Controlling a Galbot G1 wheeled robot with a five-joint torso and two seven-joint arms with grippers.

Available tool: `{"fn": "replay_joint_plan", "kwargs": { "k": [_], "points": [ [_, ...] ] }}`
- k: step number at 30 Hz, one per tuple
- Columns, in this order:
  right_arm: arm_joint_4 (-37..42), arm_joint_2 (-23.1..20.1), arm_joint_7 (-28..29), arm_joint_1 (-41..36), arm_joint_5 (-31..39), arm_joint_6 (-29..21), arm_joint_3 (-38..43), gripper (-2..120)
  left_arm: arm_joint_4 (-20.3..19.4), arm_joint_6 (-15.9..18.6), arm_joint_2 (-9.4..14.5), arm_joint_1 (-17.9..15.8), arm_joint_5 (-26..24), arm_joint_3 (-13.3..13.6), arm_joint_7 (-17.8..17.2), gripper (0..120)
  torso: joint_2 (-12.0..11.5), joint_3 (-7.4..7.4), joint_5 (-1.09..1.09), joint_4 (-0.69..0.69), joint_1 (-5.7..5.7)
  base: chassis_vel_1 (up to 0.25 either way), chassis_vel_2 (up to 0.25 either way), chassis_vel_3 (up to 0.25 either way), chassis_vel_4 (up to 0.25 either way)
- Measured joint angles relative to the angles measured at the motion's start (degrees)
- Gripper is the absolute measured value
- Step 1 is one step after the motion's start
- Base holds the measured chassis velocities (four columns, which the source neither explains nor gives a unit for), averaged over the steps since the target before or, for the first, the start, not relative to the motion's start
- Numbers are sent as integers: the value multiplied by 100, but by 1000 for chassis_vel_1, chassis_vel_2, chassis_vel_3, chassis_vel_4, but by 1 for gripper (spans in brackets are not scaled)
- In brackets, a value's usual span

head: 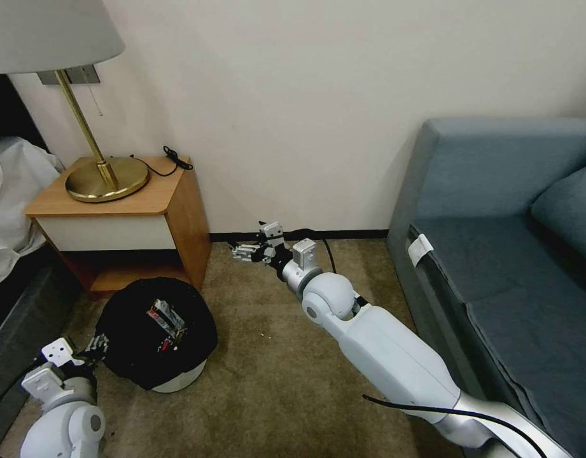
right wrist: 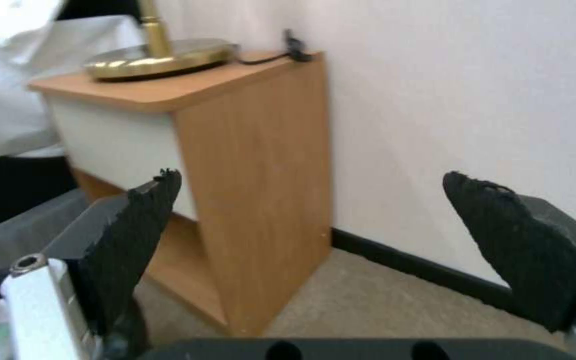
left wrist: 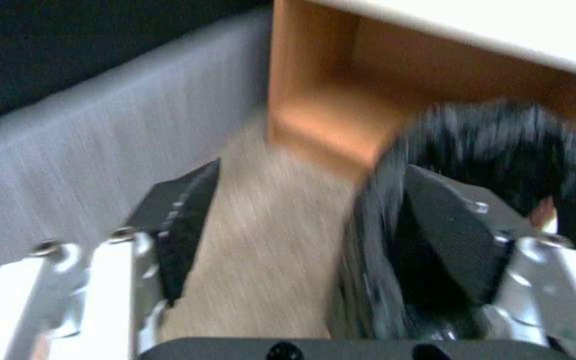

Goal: Pick up the trash bin, then pick up the garbage on the floor and place it into the trash bin.

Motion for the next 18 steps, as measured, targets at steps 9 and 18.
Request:
{"fn": "replay_joint_plan", "kwargs": {
  "k": [9, 18],
  "points": [
    [-33, 167, 486, -527, 1, -368, 960, 100, -310, -862, 224, 118, 751, 198, 1486, 100, 0, 0, 1, 0, 0, 0, 0, 0, 0],
    [90, 254, 576, -1299, -52, -458, 1816, 100, -298, -962, 513, 10, 1014, 816, 1884, 100, 0, 0, 1, -2, 0, 0, 0, 0, 0]
  ]
}}
